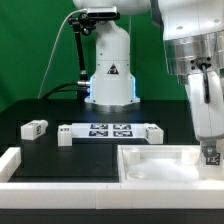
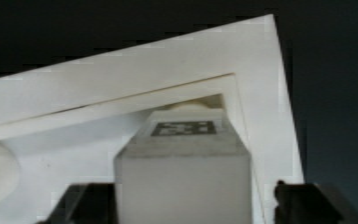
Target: Assemble one leg
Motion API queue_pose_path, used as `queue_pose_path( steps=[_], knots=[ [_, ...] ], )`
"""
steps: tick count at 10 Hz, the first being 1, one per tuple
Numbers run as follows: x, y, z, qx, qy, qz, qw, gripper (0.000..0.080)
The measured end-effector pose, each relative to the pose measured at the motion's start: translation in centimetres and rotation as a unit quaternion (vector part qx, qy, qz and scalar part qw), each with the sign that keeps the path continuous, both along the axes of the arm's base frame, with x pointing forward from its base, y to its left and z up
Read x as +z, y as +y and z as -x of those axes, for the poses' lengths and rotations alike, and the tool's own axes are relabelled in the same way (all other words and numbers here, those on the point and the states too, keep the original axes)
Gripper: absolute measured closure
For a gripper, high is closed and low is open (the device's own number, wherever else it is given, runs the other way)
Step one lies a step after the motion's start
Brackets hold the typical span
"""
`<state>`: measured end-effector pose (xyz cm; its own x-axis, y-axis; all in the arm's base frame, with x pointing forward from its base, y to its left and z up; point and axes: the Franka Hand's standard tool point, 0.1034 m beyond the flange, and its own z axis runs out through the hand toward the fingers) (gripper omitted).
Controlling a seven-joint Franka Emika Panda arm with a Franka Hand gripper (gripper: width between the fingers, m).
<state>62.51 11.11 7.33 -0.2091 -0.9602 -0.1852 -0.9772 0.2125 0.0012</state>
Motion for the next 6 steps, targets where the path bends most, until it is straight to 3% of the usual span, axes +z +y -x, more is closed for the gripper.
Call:
queue_pose_path(
  steps=[1, 2, 6],
  knots=[
    [-0.01, -0.02, 0.02, 0.025, -0.004, 0.001, 1.0, 0.0329],
    [-0.01, -0.03, 0.07, 0.046, -0.003, 0.0, 0.999, 0.0191],
    [-0.07, 0.45, 0.59, 0.231, -0.016, -0.001, 0.973, 0.0152]
  ],
)
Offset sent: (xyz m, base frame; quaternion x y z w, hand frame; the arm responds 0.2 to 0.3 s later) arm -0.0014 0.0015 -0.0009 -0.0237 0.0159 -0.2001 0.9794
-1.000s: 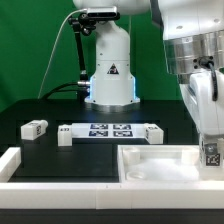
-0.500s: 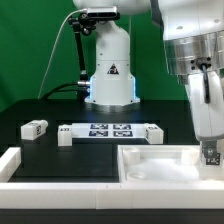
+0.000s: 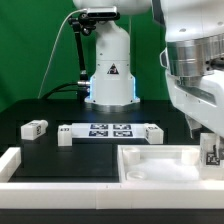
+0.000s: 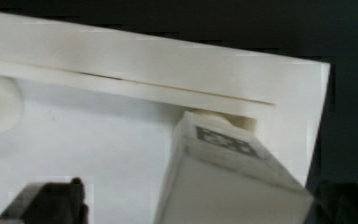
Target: Assemble one leg
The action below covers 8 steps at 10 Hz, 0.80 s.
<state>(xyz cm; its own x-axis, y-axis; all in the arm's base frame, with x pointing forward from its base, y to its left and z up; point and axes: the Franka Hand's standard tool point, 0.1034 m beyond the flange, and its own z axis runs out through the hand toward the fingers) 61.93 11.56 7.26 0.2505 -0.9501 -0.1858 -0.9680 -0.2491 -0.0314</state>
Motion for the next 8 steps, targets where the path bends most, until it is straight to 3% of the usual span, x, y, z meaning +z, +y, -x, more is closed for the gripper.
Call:
queue_pose_path(
  steps=[4, 7, 8],
  knots=[
    [0.0, 0.37, 0.09, 0.183, -0.031, 0.007, 0.983, 0.0151],
    [0.04, 0.57, 0.09, 0.351, -0.05, 0.035, 0.934, 0.0151],
    [0.06, 0.37, -0.02, 0.378, -0.056, 0.035, 0.923, 0.0151]
  ],
)
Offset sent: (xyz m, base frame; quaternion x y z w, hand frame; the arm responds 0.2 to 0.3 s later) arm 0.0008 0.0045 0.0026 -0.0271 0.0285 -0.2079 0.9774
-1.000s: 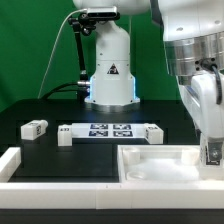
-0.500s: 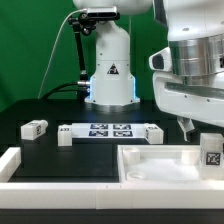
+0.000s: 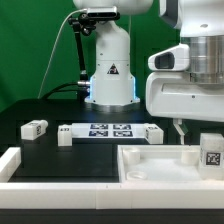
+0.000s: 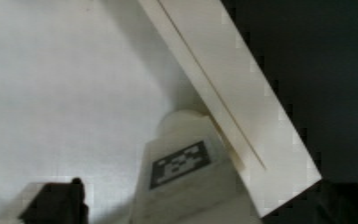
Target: Assemble one leg
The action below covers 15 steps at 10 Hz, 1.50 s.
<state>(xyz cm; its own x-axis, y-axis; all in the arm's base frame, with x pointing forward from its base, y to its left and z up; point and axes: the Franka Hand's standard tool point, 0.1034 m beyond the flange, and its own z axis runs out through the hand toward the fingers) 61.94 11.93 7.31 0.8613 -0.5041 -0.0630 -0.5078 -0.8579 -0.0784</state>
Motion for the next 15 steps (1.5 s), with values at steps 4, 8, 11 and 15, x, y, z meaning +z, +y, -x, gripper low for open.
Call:
queue_pose_path(
  steps=[4, 8, 11, 15],
  knots=[
    [-0.16, -1.32, -0.02, 0.166, -0.012, -0.002, 0.986, 0.0151],
    [-0.15, -1.53, 0.02, 0.211, -0.014, -0.004, 0.977, 0.0509],
    [-0.15, -1.52, 0.01, 0.175, -0.01, -0.004, 0.984, 0.0509],
    [-0.13, -1.45, 0.06, -0.072, -0.011, -0.019, 0.997, 0.0509]
  ],
)
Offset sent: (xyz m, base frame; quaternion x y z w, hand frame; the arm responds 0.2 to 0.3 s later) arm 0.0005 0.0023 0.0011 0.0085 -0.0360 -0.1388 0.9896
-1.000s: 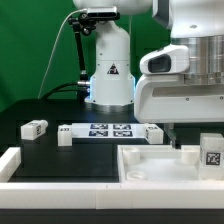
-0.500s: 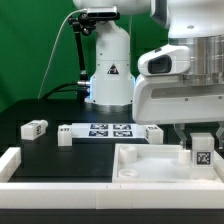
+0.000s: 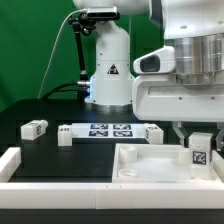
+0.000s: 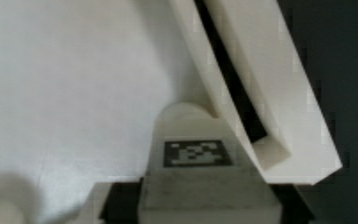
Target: Assemble one leg
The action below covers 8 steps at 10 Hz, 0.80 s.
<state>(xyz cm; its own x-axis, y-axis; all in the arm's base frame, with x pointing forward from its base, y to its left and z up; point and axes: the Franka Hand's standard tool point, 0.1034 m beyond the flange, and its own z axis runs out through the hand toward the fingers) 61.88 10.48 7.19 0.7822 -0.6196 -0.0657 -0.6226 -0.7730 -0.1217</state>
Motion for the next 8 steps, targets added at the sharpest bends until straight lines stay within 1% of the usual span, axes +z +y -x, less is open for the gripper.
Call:
queue_pose_path(
  steps=[2, 4, 7, 8],
  knots=[
    [0.02, 0.1, -0.03, -0.101, 0.01, -0.007, 0.995, 0.0508],
    [0.01, 0.37, -0.09, -0.202, 0.021, -0.011, 0.979, 0.0508],
    [0.0, 0.44, -0.16, -0.337, 0.038, -0.032, 0.94, 0.0508],
    [-0.03, 0.57, -0.22, -0.399, 0.043, -0.037, 0.915, 0.0508]
  ],
)
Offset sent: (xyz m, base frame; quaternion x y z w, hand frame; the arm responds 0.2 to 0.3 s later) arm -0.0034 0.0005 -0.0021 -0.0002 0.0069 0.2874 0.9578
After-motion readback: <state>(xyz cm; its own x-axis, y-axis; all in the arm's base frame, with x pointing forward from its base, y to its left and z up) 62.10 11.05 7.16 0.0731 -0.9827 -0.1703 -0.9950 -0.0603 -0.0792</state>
